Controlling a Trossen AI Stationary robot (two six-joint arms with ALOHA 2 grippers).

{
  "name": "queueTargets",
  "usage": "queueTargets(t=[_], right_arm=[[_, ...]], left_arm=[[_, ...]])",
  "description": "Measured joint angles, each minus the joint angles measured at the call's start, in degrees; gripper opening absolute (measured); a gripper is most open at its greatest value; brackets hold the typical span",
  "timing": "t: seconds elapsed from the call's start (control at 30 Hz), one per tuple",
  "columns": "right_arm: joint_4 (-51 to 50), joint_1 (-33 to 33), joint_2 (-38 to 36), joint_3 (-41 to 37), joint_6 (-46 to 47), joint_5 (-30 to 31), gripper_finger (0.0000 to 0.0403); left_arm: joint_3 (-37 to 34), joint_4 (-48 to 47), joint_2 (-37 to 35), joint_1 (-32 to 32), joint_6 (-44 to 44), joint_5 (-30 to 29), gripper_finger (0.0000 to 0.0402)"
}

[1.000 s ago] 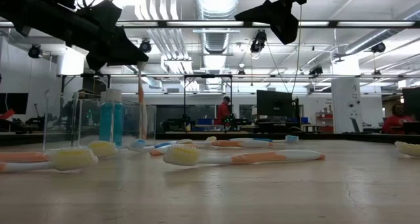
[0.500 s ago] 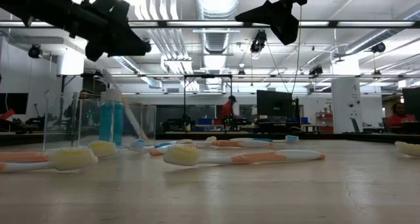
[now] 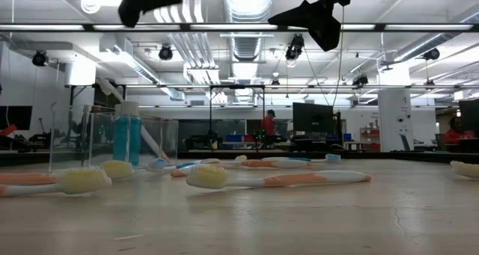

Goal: Pick & Place toothbrushing station
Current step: Put the orange toothbrush into the transparent organizer

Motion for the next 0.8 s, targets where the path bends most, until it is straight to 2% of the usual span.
queueTargets(t=[0.23,0.5,0.67,0.8], right_arm=[[0.04,0.0,0.0,0.0,1.26,0.02,0.0235],[-0.3,0.0,0.0,0.0,4.38,-0.71,0.0235],[-2.13,0.0,-0.09,0.0,11.28,-7.2,0.0235],[-8.16,0.04,-0.1,0.0,19.54,-13.55,0.0235]], left_arm=[[5.5,-6.1,2.77,0.0,-0.76,8.31,0.012],[6.52,-9.6,4.65,0.0,-0.65,12.78,0.012],[6.5,-9.4,4.42,0.0,0.02,13.12,0.012],[6.46,-9.38,4.31,0.0,0.94,12.79,0.012]])
